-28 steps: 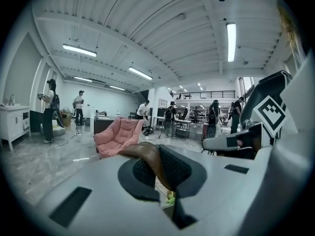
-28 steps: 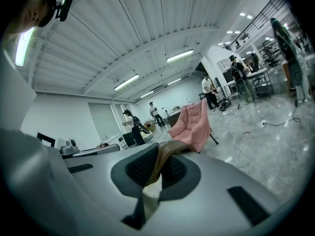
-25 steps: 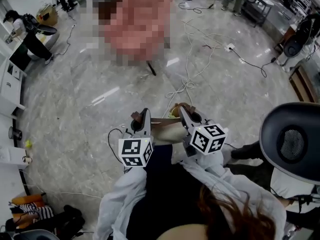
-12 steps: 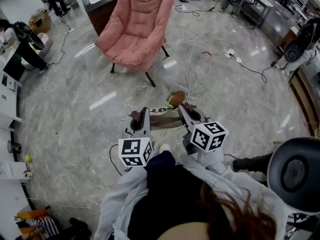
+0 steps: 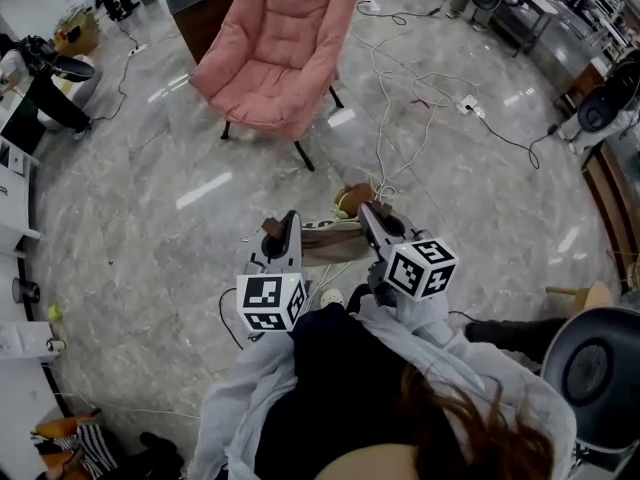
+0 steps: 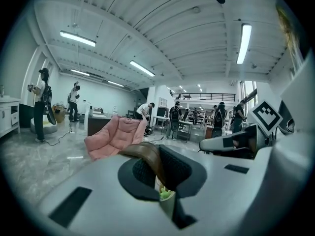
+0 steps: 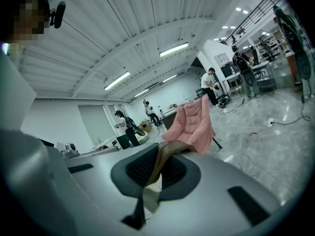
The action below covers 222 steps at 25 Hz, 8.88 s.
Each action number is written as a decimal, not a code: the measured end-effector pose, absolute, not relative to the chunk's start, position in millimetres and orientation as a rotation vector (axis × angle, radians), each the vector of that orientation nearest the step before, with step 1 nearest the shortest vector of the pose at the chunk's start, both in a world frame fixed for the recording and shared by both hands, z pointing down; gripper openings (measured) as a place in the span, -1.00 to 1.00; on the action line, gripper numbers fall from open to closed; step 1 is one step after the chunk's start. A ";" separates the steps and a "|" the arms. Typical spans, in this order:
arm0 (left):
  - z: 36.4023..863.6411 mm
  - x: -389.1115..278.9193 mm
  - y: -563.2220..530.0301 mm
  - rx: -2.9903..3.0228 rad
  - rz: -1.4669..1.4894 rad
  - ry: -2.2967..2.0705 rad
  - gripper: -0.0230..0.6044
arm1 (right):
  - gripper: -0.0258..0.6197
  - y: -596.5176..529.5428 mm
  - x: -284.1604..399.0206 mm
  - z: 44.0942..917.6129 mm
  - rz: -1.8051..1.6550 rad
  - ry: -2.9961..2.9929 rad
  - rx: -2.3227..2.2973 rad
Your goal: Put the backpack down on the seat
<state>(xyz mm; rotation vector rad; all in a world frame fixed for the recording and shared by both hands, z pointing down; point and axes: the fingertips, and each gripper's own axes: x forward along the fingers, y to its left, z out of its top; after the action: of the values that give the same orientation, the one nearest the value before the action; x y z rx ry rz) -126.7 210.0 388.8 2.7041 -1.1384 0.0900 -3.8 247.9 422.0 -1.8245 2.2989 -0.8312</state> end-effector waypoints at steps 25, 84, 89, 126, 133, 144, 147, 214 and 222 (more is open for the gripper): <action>389.4 -109.3 17.8 2.575 0.115 -1.334 -0.89 | -0.89 32.0 18.2 421.7 -0.904 2.463 -1.645; 266.7 -50.4 -373.3 2.745 -0.140 -1.319 -0.89 | -0.89 -353.1 75.0 305.7 -0.666 2.484 -1.544; 278.9 -62.8 -422.0 2.714 -0.119 -1.333 -0.88 | -0.89 -403.6 63.0 317.5 -0.706 2.501 -1.543; 493.1 -41.0 -586.3 2.186 0.236 -1.250 -0.88 | -0.89 -617.7 75.9 507.6 -1.295 2.726 -1.520; 523.2 -37.5 -553.1 2.123 0.242 -1.165 -0.88 | -0.89 -584.1 79.1 527.7 -1.329 2.699 -1.559; 548.1 -19.3 -467.3 2.082 0.243 -1.010 -0.88 | -0.89 -489.0 101.1 562.1 -1.470 2.583 -1.695; 554.3 -3.2 -443.9 2.066 0.253 -1.010 -0.88 | -0.89 -470.1 115.7 568.7 -1.491 2.583 -1.686; 557.2 58.2 -281.0 2.014 0.229 -1.382 0.26 | 0.78 -317.6 190.0 545.2 -1.370 2.704 -0.916; 461.4 56.7 -305.5 2.259 0.083 -1.492 0.26 | 0.70 -336.5 206.8 448.6 -1.072 2.701 -0.933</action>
<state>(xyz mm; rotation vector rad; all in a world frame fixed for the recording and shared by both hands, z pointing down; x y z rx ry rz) 56.7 -305.5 461.4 2.2587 -1.4919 0.0831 206.8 -336.5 448.6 -0.9335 2.7009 -1.0718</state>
